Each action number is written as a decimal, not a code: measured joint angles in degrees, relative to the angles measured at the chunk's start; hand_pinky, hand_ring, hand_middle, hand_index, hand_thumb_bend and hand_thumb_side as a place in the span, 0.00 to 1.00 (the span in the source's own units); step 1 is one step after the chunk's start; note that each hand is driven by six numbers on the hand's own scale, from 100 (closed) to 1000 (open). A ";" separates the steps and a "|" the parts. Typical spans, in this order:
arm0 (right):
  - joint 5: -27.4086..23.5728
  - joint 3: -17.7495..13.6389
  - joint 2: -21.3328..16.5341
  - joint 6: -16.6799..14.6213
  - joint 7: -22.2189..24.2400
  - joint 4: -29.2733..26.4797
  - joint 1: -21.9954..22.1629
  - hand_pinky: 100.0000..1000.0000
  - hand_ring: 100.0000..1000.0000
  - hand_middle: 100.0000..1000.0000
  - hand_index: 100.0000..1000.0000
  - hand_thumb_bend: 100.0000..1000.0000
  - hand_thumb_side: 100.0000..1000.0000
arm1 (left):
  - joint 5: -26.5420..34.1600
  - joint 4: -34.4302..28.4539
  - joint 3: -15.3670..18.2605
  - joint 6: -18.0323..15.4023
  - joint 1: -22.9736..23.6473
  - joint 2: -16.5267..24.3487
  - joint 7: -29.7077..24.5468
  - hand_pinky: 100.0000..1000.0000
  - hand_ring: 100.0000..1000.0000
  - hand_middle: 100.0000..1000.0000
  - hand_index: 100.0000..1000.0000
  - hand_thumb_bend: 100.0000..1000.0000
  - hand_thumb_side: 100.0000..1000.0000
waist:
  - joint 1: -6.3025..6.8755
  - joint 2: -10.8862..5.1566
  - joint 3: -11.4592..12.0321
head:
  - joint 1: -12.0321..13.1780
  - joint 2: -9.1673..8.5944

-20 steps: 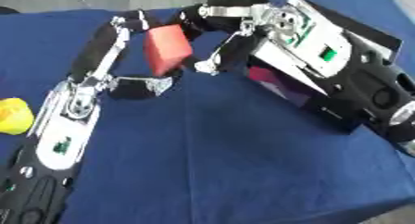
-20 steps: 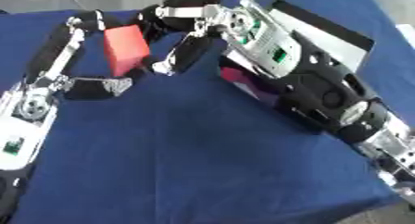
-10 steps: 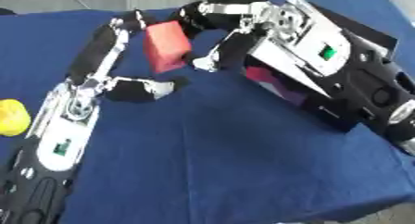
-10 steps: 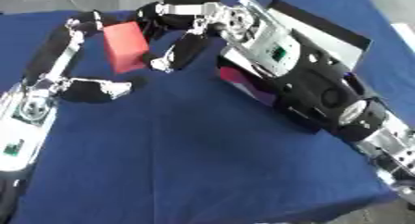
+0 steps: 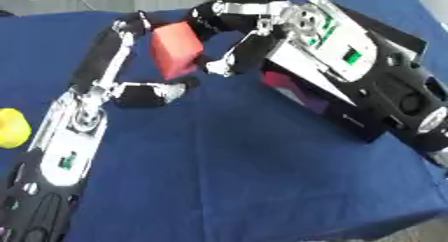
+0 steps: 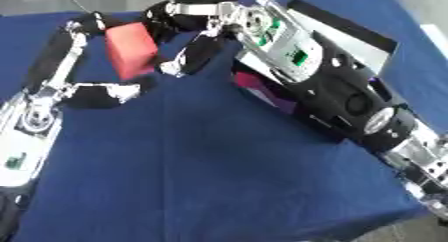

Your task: Pick up the objects with one hand, pass them to the other hand, and then place them into the box on the other side of the table.

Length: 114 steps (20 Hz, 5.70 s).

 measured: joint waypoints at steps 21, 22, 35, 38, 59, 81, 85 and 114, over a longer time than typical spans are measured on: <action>-0.92 -1.42 -1.97 0.32 -1.36 -0.14 1.18 0.88 0.79 0.69 0.59 0.00 0.00 | -0.20 0.07 -0.25 0.79 1.83 1.37 0.32 0.76 0.73 0.66 0.81 0.60 0.44 | 0.03 -0.09 -1.60 | -0.09 0.00; -1.09 -1.67 -2.32 0.36 -1.72 -0.14 1.35 0.88 0.79 0.69 0.59 0.00 0.00 | -0.20 -0.01 -0.31 0.78 2.12 1.62 0.32 0.76 0.73 0.67 0.81 0.60 0.44 | 0.03 -0.17 -1.76 | -0.15 0.00; -2.01 -5.73 -6.84 0.48 -7.40 0.48 5.11 0.88 0.79 0.69 0.60 0.00 0.00 | -0.20 -0.03 0.10 1.51 5.06 3.76 1.26 0.76 0.73 0.67 0.81 0.60 0.43 | 0.77 -1.96 -4.71 | -1.75 0.02; -1.59 -6.84 -7.56 0.36 -9.08 1.32 6.16 0.88 0.79 0.69 0.60 0.00 0.00 | -0.19 -0.05 0.24 1.61 5.59 4.20 1.57 0.76 0.73 0.67 0.81 0.60 0.43 | 0.92 -2.34 -5.42 | -2.25 0.02; 7.89 -12.40 -9.50 -1.73 -18.52 13.98 12.69 0.87 0.78 0.68 0.59 0.00 0.04 | -0.19 -0.40 0.89 2.41 7.35 5.59 2.79 0.76 0.73 0.67 0.81 0.59 0.43 | 1.98 -2.56 -7.26 | -3.52 0.03; 16.00 -13.19 -9.47 -6.22 -10.41 19.12 12.60 0.97 1.00 1.00 1.00 0.00 0.16 | 0.19 -0.42 1.06 2.98 7.53 5.58 3.43 0.76 0.73 0.67 0.81 0.56 0.45 | 1.98 -2.91 -6.91 | -3.64 0.03; 15.16 -13.49 -9.46 -5.27 -12.43 18.53 12.60 0.96 1.00 1.00 1.00 0.00 0.01 | 0.20 -0.42 1.06 2.99 7.53 5.58 3.45 0.76 0.73 0.67 0.81 0.55 0.45 | 1.98 -2.92 -6.86 | -3.60 0.03; -33.85 -26.43 -12.71 -7.50 -25.75 -3.46 20.54 0.96 1.00 1.00 1.00 0.00 0.49 | 13.65 -9.22 7.05 12.93 6.34 23.93 -8.64 0.82 0.80 0.75 0.86 0.30 0.39 | 2.52 -3.66 -5.68 | 8.27 0.03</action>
